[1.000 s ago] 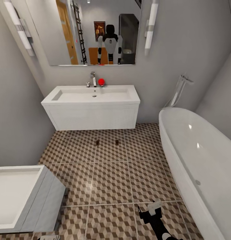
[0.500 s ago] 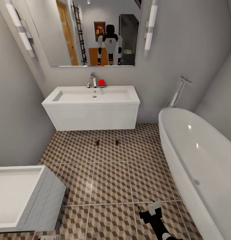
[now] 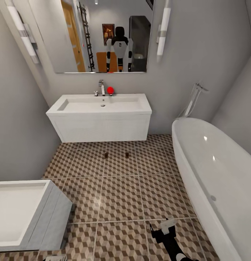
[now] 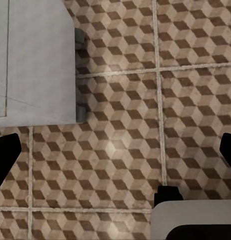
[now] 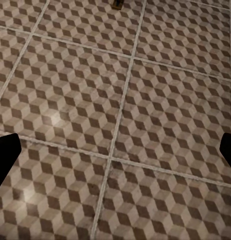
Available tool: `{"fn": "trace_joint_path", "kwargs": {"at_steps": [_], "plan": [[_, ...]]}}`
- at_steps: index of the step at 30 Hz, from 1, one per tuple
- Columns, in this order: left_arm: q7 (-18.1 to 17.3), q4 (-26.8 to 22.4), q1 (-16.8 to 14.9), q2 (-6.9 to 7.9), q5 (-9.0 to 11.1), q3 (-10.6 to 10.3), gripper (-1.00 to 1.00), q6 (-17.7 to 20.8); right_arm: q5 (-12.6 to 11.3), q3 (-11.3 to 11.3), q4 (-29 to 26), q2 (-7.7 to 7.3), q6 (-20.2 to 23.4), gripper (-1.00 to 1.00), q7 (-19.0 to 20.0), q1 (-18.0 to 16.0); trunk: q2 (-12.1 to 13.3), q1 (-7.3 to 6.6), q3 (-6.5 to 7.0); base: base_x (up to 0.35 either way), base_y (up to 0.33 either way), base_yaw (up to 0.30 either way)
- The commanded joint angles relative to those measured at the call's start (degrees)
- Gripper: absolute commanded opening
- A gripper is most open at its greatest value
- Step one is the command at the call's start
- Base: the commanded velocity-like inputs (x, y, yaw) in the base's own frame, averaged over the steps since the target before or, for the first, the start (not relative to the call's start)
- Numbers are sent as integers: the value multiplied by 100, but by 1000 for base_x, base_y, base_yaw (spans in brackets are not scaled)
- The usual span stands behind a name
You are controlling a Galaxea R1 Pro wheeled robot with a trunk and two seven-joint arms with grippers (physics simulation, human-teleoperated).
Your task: Take the four mousetraps from the cabinet in the bathroom and place them on the bathroom floor. Make sure all four end up on the same floor surface, and ensure that at least two of them are either under or directly next to the same bathroom sink.
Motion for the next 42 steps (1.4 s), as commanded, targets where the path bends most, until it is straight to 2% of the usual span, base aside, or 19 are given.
{"fn": "trace_joint_path", "kwargs": {"at_steps": [1,9,42], "plan": [[-9,22,-9,-3,45,-48,100,-33,60,15,8,2,-9,100,-60,-6,33,-20,10,0,0,0],[-9,24,-9,-11,45,-48,100,-33,60,15,10,3,-9,100,-60,-7,354,-196,154,0,0,0],[-9,24,-9,-16,45,-48,100,-30,60,15,10,10,-8,100,-62,-7,354,-196,154,0,0,0]]}}
